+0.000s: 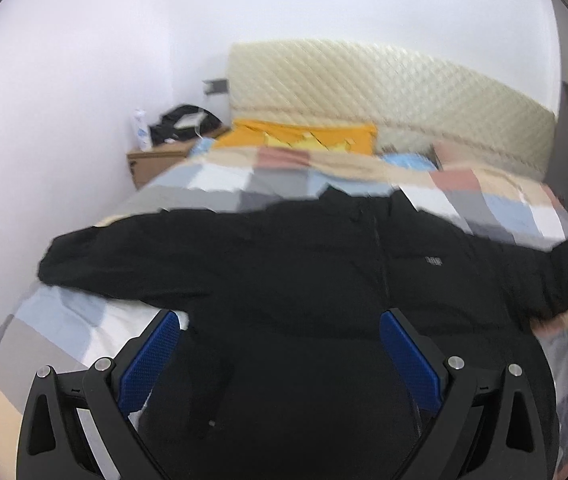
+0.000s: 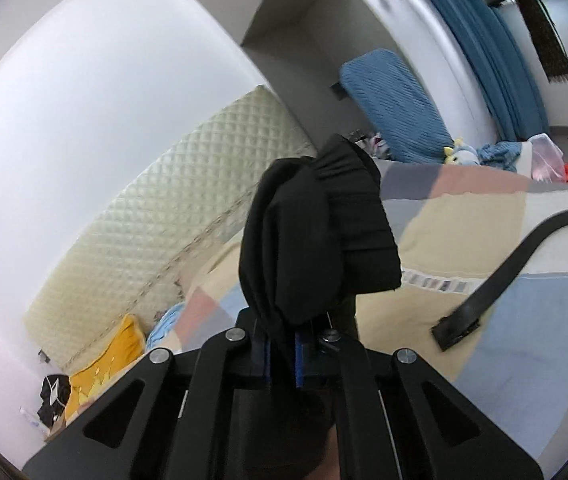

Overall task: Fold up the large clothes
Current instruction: 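Fold the held sleeve across the jacket body with the right gripper, release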

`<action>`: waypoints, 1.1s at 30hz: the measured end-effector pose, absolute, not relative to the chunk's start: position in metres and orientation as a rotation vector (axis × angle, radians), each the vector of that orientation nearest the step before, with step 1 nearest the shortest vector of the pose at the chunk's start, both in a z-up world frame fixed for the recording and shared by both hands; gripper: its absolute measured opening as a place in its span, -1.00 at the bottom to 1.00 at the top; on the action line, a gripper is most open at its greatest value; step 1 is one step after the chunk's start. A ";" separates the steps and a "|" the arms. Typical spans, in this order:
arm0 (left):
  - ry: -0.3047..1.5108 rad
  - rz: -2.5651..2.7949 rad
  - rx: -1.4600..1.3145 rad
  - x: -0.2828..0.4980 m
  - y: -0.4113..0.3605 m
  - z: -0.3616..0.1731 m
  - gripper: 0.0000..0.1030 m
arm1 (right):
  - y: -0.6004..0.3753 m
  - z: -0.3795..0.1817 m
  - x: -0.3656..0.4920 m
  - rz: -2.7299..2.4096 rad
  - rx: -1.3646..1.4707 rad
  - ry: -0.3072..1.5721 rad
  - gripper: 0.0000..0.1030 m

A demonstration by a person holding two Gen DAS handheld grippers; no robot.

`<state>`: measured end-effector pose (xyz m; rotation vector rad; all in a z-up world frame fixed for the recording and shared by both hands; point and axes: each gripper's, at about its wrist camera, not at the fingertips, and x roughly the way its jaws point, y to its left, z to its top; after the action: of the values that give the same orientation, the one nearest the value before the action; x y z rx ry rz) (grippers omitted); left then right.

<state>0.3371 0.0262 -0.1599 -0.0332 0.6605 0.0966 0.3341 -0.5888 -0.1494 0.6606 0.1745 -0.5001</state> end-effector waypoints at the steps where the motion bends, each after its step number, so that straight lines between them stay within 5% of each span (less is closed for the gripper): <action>1: 0.655 0.107 -0.046 0.336 0.032 -0.157 0.97 | -0.583 -0.140 0.337 -0.493 0.649 0.177 -0.85; 17: 0.642 0.103 -0.083 0.323 0.080 -0.188 0.97 | -0.347 0.024 0.351 -0.299 0.319 0.095 -0.85; 23: 0.598 0.115 -0.082 0.320 0.104 -0.186 0.97 | -0.216 0.011 0.389 -0.198 0.037 0.131 -0.85; 33: 0.588 0.147 -0.168 0.317 0.156 -0.190 0.97 | -0.074 -0.105 0.438 0.120 0.020 0.351 -0.85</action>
<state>0.3171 0.1559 -0.1903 -0.1680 0.5884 0.1467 0.4379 -0.0741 -0.1050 0.0197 0.3508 0.1197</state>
